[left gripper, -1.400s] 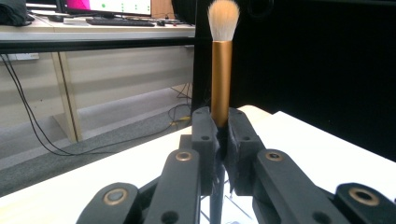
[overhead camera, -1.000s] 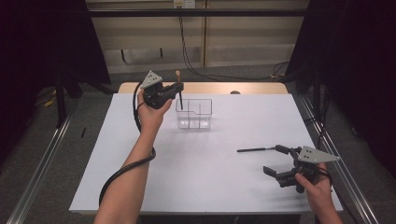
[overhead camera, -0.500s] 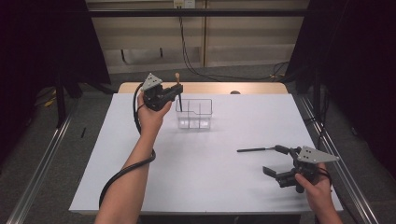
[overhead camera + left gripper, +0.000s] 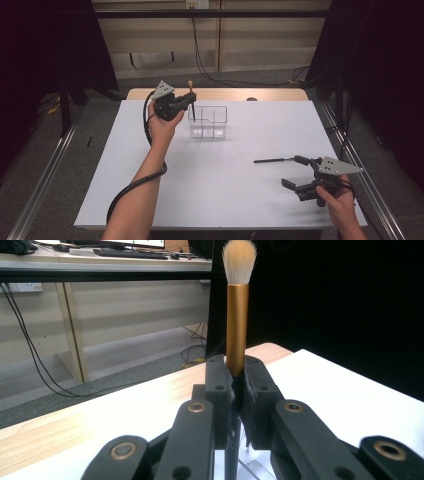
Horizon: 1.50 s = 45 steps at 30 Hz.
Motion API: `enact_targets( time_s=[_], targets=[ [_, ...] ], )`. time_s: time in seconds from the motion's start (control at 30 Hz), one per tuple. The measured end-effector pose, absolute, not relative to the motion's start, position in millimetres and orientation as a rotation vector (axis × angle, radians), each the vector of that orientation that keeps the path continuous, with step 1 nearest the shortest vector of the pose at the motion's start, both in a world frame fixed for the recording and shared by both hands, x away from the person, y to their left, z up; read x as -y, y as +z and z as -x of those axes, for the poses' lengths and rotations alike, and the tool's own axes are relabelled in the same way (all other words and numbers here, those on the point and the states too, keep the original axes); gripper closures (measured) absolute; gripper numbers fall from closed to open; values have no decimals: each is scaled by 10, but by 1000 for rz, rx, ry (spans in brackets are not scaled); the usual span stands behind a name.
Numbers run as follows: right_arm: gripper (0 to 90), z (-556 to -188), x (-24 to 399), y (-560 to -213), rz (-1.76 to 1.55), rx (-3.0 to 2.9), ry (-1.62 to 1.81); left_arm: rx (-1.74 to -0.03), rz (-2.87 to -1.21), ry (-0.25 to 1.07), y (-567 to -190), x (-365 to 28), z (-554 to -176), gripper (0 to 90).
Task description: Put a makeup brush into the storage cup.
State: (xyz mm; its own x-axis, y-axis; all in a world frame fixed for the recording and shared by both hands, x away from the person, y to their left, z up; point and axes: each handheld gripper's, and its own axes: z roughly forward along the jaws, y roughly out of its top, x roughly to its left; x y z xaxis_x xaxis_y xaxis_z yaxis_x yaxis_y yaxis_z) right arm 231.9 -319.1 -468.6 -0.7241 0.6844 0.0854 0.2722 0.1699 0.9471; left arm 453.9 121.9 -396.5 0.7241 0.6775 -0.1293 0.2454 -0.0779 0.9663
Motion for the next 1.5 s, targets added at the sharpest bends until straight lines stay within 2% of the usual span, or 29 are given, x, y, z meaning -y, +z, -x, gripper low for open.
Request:
enact_targets(
  time_s=[0.8,0.97,1.1,1.23,1.5],
  targets=[
    [18,-2320,3184,-4685,-905,-2094,1575,-765,-1658,393,-4038,-1249,-4511,815],
    [18,-2320,3184,-4690,-905,-2095,1576,-780,-1655,349,-4038,-1256,-4487,668],
    [18,-2322,3182,-4695,-905,-2098,1575,-797,-1644,323,-4054,-1278,-4465,497],
    [18,-2320,3176,-4691,-904,-2098,1574,-796,-1649,323,-4068,-1301,-4434,371],
    [18,-2319,3165,-4692,-902,-2103,1571,-788,-1635,303,-4107,-1355,-4364,232]
  ],
)
